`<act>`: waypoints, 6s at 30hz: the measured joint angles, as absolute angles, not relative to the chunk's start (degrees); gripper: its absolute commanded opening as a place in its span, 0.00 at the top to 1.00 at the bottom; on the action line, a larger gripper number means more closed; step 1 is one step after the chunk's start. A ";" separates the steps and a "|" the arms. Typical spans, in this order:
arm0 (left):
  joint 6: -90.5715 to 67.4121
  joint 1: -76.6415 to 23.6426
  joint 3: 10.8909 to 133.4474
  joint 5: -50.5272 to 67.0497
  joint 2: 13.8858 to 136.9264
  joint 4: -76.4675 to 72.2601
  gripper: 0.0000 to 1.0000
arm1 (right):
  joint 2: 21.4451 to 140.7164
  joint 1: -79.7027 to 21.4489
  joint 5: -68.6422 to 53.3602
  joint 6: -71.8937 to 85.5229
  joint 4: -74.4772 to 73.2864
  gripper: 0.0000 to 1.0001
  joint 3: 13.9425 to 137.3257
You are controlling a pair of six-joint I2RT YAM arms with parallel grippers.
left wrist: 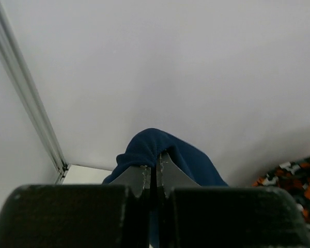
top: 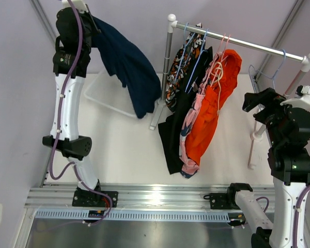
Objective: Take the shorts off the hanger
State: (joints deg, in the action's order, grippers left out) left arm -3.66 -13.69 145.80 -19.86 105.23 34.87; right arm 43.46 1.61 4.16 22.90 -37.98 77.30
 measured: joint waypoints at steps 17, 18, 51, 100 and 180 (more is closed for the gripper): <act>-10.04 -8.60 128.64 -13.17 102.52 19.20 1.00 | 43.42 1.61 2.04 23.94 -38.92 0.01 72.34; -9.96 -8.82 125.01 -12.84 101.78 18.11 1.00 | 43.40 1.61 2.02 23.99 -38.92 0.00 72.14; -12.08 -17.76 107.15 -14.85 89.19 28.05 0.01 | 49.45 1.61 -6.28 27.59 -37.74 0.03 85.62; -10.50 -17.82 60.82 -6.59 55.07 22.79 0.01 | 78.81 -13.52 14.44 22.13 -20.18 0.40 96.18; -2.87 -72.62 81.73 -4.03 92.53 2.96 0.98 | 62.59 -17.87 28.27 17.10 -28.36 1.00 90.76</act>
State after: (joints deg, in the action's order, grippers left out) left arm -2.87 -72.62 81.73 -4.03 92.53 2.96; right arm 62.59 -17.87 28.27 17.10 -28.36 90.76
